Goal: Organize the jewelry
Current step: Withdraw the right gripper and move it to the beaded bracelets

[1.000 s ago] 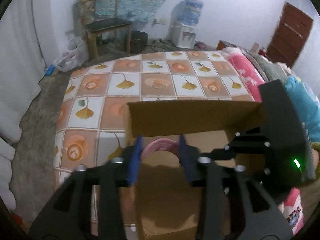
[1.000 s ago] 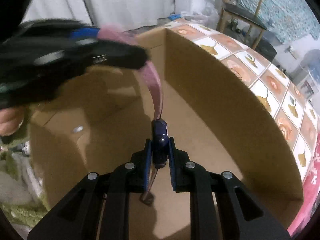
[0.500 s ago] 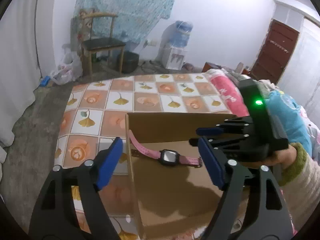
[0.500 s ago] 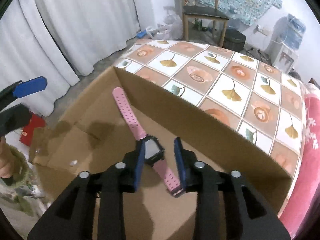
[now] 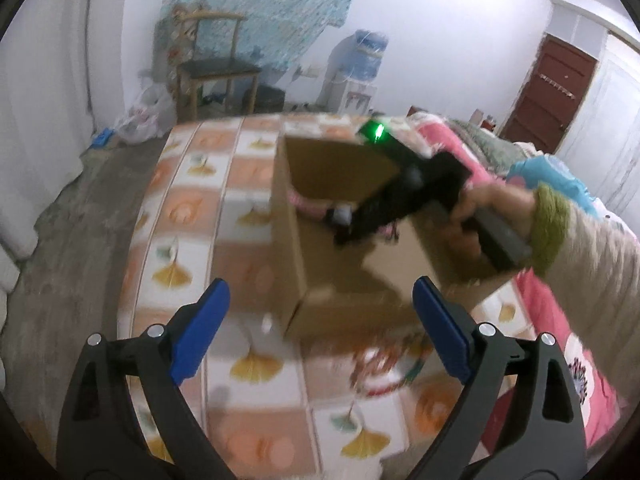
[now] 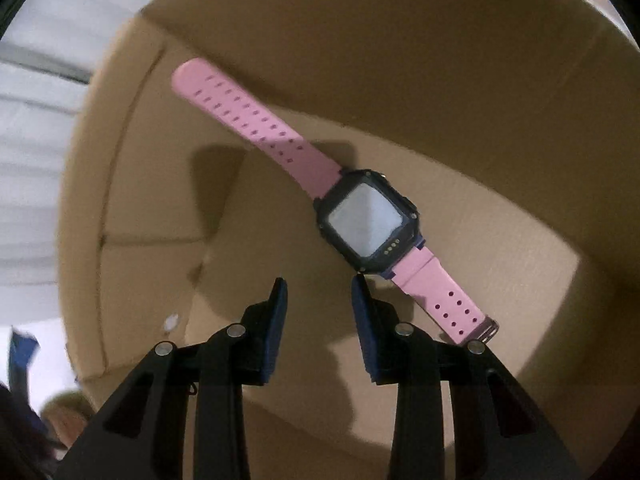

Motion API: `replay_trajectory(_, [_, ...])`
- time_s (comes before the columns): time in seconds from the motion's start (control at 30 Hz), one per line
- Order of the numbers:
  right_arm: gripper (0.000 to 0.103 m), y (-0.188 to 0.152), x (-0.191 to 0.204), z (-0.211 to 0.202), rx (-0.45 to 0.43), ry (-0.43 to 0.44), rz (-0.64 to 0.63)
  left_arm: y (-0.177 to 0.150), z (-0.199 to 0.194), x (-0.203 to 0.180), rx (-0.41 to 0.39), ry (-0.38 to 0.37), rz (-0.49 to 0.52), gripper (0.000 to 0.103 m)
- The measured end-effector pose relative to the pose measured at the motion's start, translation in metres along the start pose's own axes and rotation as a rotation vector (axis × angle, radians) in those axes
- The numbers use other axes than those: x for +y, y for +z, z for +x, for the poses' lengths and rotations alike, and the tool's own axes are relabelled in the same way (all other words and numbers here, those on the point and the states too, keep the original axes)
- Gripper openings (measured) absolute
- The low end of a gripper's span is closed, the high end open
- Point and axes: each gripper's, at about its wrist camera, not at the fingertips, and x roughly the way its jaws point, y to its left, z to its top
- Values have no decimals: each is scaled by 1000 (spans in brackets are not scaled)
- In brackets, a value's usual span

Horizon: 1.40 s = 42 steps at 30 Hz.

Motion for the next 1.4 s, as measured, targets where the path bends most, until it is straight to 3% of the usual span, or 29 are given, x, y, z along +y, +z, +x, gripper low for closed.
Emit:
replay_trajectory(0.17, [33, -1, -4, -27, -140, -3, 52, -36, 4, 18, 64, 9, -49, 89])
replay_trajectory(0.3, [33, -24, 1, -70, -237, -14, 59, -53, 4, 22, 66, -1, -56, 89])
replay_trajectory(0.37, [34, -53, 10, -108, -341, -9, 40, -59, 5, 19, 64, 4, -31, 89])
replay_trajectory(0.47, [54, -108, 24, -154, -492, -3, -1, -72, 13, 13, 91, 17, 3, 90])
replay_trajectory(0.6, [69, -198, 36, -165, -615, 8, -4, -91, 28, 4, 154, 24, 40, 89])
replay_trajectory(0.67, [71, -238, 36, -144, -613, 7, 25, -98, 36, 0, 178, 30, 52, 90])
replay_trajectory(0.77, [71, -280, 27, -89, -540, -81, 129, -106, 50, -9, 221, 57, 90, 89])
replay_trajectory(0.9, [71, -308, 8, -35, -469, -98, 254, -109, 67, -18, 253, 101, 131, 89])
replay_trajectory(1.0, [71, -312, 6, -20, -466, -203, 261, -111, 73, -21, 256, 133, 163, 89])
replay_trajectory(1.13, [71, -308, 3, -8, -447, -238, 266, -112, 81, -22, 253, 164, 190, 95])
replay_trajectory(1.4, [97, -298, 16, 7, -422, -373, 219, -107, 84, -21, 244, 164, 196, 96])
